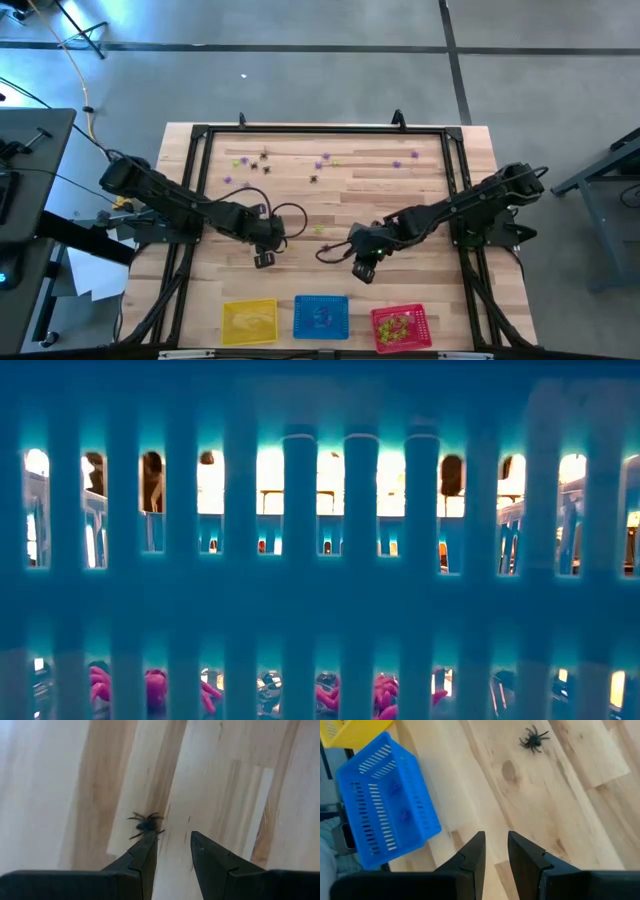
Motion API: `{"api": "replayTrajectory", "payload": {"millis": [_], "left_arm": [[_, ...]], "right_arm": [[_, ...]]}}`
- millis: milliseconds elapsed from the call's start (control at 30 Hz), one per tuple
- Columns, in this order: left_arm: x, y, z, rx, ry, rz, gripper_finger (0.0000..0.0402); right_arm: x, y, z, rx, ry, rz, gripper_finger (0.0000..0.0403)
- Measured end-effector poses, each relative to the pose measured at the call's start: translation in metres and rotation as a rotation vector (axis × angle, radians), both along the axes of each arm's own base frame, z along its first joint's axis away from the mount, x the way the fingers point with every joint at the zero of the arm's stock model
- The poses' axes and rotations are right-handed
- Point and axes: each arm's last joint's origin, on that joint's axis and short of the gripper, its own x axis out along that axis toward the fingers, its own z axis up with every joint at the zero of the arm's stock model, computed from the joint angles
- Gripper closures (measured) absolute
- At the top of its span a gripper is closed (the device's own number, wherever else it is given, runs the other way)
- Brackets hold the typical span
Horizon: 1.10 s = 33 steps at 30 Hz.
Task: Sort Halloween decoration
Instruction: Put the black spider toy into the yellow bin
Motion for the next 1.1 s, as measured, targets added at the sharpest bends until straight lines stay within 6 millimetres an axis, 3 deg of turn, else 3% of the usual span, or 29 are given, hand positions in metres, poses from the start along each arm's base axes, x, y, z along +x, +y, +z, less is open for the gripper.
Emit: {"api": "replayTrajectory", "payload": {"millis": [267, 767, 1100], "left_arm": [[0.007, -0.003, -0.014, -0.005, 0.032, -0.048, 0.0295], [0.006, 0.0, -0.017, 0.097, 0.042, -0.072, 0.0295], [-0.02, 0.015, -0.057, 0.052, 0.014, 0.011, 0.0295]], "right_arm": [[-0.001, -0.002, -0.001, -0.022, 0.017, 0.021, 0.0324], [-0.001, -0.002, -0.001, -0.02, 0.008, 0.021, 0.0324], [0.0, -0.002, -0.001, -0.02, 0.006, 0.022, 0.0324]]}}
